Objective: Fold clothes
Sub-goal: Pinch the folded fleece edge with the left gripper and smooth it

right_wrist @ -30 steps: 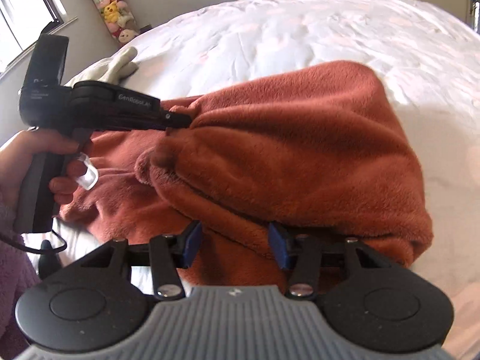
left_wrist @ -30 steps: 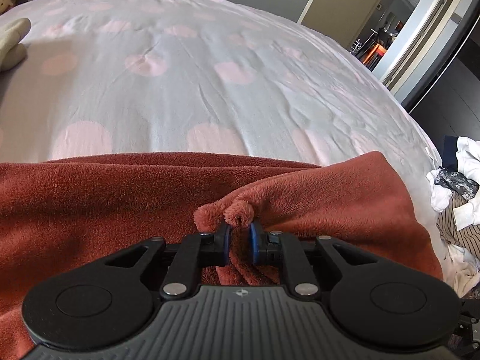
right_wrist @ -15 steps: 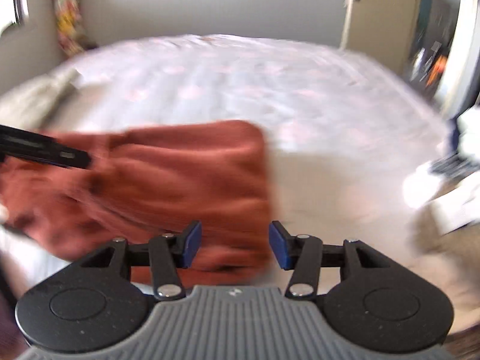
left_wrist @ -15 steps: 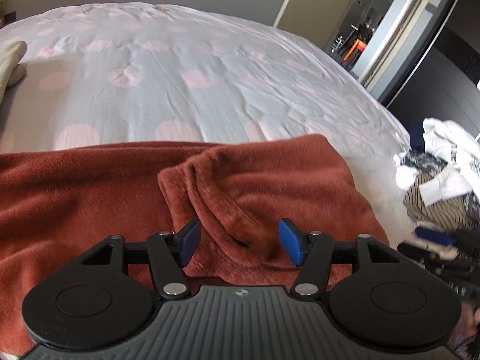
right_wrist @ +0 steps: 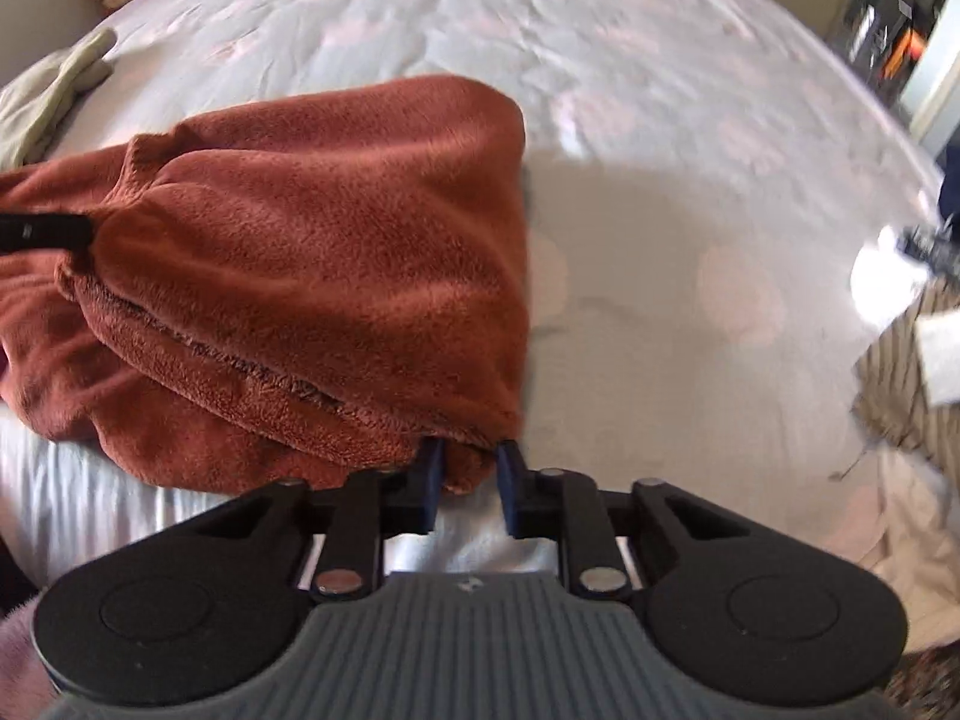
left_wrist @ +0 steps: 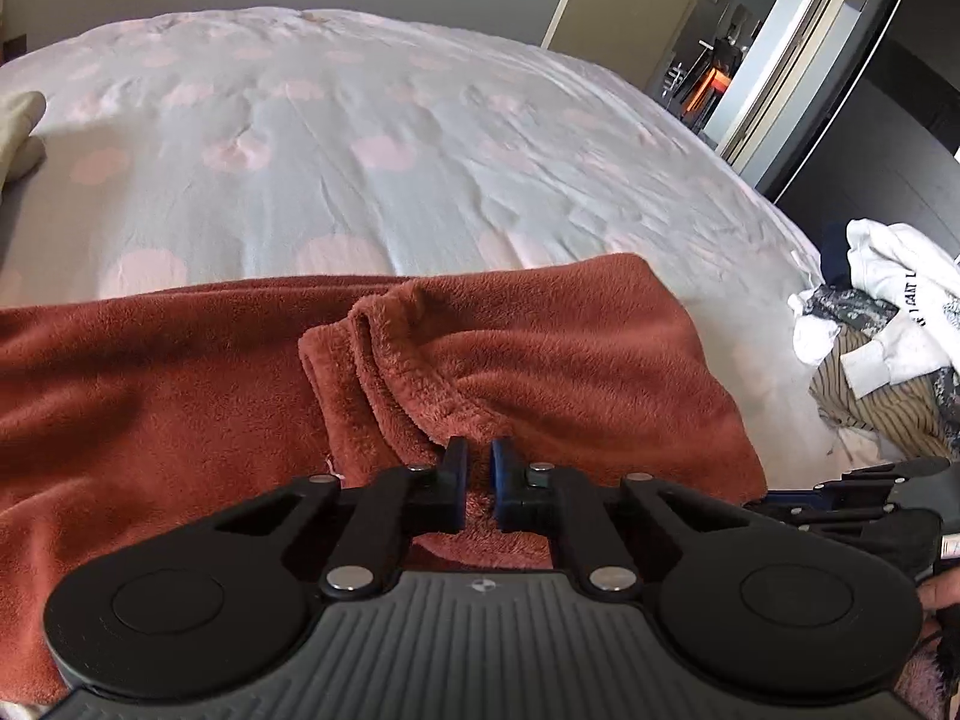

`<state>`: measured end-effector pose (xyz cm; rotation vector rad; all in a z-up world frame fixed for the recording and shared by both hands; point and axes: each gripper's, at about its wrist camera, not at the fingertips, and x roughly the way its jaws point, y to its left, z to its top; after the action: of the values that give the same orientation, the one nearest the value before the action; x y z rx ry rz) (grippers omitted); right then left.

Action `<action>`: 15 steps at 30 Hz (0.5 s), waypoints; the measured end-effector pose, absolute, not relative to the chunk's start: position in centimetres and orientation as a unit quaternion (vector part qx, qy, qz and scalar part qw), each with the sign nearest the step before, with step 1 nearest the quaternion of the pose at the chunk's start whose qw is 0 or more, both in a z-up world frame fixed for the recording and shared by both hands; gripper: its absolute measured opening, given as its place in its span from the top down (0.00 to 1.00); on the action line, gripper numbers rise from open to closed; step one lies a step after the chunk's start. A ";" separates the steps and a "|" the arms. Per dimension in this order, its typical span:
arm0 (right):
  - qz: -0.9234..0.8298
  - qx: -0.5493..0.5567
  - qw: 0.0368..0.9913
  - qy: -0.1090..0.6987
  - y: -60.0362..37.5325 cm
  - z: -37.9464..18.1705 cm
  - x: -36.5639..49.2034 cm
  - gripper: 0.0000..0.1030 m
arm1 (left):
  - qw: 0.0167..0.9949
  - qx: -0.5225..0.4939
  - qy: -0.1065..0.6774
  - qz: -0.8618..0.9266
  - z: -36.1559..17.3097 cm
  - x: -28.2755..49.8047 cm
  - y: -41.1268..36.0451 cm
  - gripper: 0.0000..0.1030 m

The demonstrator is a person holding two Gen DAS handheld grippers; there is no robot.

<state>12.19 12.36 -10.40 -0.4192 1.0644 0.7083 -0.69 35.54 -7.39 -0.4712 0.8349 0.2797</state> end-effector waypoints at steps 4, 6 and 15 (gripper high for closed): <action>0.320 -0.173 0.772 0.521 12.1 -11.1 12.9 0.91 | 0.868 -0.216 0.420 0.152 -9.2 -0.9 35.6 0.96; 0.316 -0.174 0.774 0.520 12.1 -11.2 12.7 0.91 | 0.859 -0.204 0.436 0.174 -10.5 -1.2 35.8 1.00; 0.310 -0.152 0.825 0.448 10.1 -8.7 10.5 0.85 | 0.863 -0.244 0.403 0.182 -7.9 -5.5 37.4 0.99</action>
<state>10.50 10.08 -8.68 -0.3228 0.9523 0.6600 -5.50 37.36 -7.93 -0.5124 0.8446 0.3823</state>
